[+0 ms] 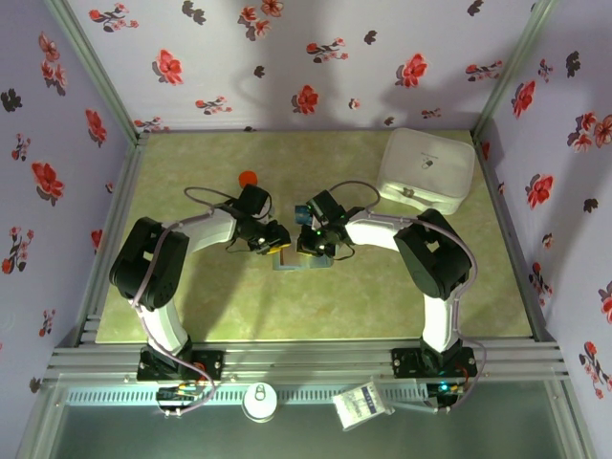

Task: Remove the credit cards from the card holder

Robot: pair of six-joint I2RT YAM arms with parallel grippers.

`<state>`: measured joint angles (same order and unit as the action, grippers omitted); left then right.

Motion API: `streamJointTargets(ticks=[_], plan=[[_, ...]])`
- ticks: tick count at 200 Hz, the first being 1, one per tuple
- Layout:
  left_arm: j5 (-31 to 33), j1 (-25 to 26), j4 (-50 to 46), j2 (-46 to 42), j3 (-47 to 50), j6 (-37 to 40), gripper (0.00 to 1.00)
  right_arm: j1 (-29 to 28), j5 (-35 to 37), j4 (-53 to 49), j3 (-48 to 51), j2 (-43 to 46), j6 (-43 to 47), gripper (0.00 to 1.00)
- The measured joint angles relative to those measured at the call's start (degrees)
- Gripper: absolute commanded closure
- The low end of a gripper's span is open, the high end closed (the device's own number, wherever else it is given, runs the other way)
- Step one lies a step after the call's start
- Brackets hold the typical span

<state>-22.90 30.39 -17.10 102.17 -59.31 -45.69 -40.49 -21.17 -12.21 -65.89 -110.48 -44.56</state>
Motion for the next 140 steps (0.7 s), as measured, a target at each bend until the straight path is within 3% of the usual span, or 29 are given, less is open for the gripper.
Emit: streamJointTargets(ticks=[56, 140], plan=[[0.42, 0.44, -0.5, 0.24, -0.24, 0.22, 0.7, 0.0, -0.02, 0.33, 0.39, 0.31, 0.0, 0.87], [0.13, 0.92, 0.07, 1.03, -0.33, -0.07, 0.85, 0.09, -0.04, 0.37, 0.94, 0.59, 0.0, 0.86]])
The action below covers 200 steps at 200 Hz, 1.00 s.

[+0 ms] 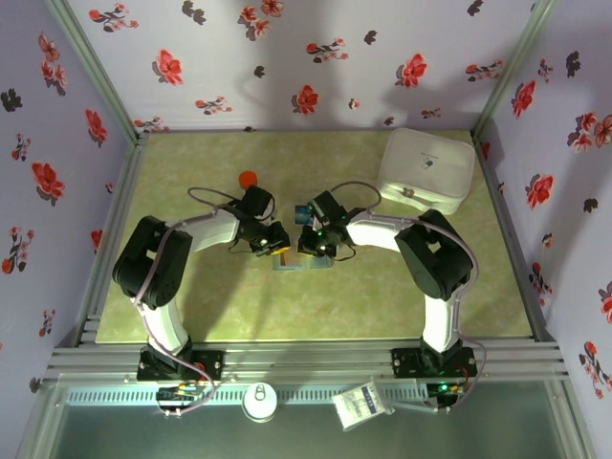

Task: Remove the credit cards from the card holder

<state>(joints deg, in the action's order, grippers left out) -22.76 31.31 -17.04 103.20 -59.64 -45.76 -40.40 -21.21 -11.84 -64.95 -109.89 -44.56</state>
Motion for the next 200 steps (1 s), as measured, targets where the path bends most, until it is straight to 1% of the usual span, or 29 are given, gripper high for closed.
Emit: streamJointTargets(ticks=[13, 49, 81, 153, 200], plan=[[-0.17, 0.0, 0.11, 0.0, 0.0, -0.02, 0.85, 0.0, 0.0, 0.0, 0.13, 0.11, 0.0, 0.85], [-0.83, 0.22, 0.09, -0.02, -0.59, -0.42, 0.84, 0.11, 0.26, -0.15, 1.07, 2.01, 0.02, 0.78], [-1.27, 0.81, 0.04, -0.09, -2.43, -0.63, 0.84, 1.14, 0.94, -0.48, 2.64, 6.05, 0.44, 0.77], [-1.29, 4.33, -1.49, 0.22, -8.02, -0.68, 0.84, 6.64, 2.71, -0.66, 9.55, 16.13, 0.68, 0.77], [-1.29, 7.06, -1.95, 4.7, -12.46, -0.68, 0.85, 8.59, 3.08, -1.29, 12.76, 19.56, 1.09, 0.77]])
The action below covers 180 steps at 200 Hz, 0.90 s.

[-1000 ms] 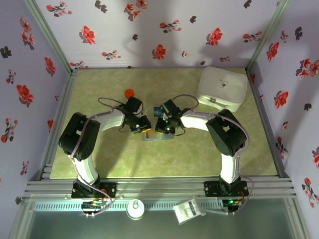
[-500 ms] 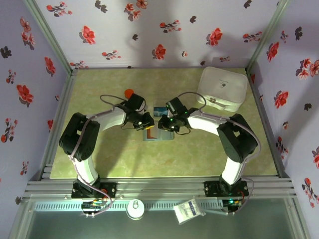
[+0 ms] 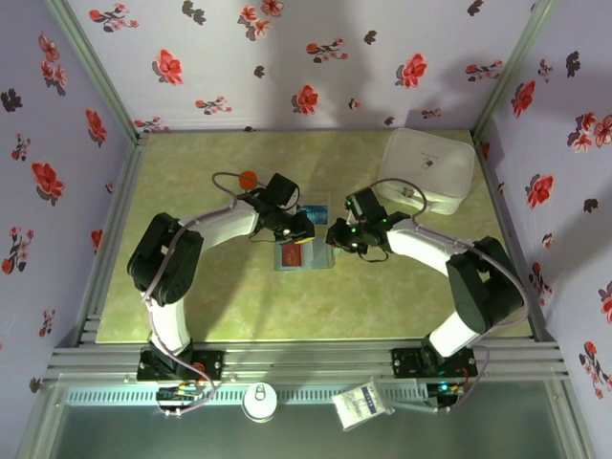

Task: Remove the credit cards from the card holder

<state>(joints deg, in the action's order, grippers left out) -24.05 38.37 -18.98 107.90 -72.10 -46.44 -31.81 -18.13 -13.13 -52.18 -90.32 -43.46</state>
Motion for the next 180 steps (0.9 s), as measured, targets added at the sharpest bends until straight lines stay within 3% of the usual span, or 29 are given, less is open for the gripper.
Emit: streamJointTargets(ticks=[64, 180], plan=[[0.0, 0.9, -1.11, 4.79, -1.92, 0.0, 0.87, 0.81, 0.13, -0.26, 1.64, 1.31, 0.26, 0.77], [-0.2, 0.72, -1.22, 5.18, -4.92, -0.35, 0.74, 0.81, -0.09, -0.55, 1.55, 1.33, 0.42, 0.75]])
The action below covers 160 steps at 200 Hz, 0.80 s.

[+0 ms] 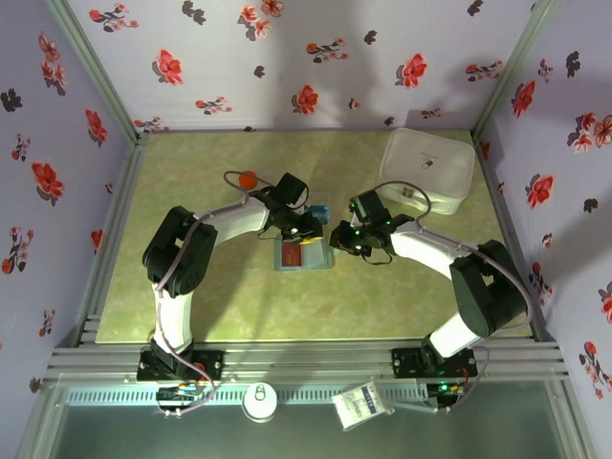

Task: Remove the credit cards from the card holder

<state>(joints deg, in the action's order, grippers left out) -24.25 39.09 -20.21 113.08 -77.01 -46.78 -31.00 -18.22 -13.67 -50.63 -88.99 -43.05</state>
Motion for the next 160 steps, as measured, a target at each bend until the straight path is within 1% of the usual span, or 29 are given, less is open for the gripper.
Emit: streamJointTargets(ticks=[54, 86, 117, 160], plan=[[0.0, -2.21, 0.0, -1.62, 0.15, 0.5, 0.73, -0.02, -1.27, -0.07, -2.73, -1.84, -0.02, 0.75], [0.0, -3.93, 0.35, -5.03, 3.26, 0.83, 0.74, -0.94, -1.95, -0.09, -5.27, -4.55, -0.07, 0.75], [0.0, -5.84, 1.16, -8.39, 9.07, 0.87, 0.77, -3.23, -2.78, -0.02, -8.37, -8.48, -0.33, 0.75], [0.02, -8.63, 2.29, -11.06, 16.31, 0.87, 0.85, -6.23, -3.85, 0.11, -12.55, -13.77, -0.72, 0.75]])
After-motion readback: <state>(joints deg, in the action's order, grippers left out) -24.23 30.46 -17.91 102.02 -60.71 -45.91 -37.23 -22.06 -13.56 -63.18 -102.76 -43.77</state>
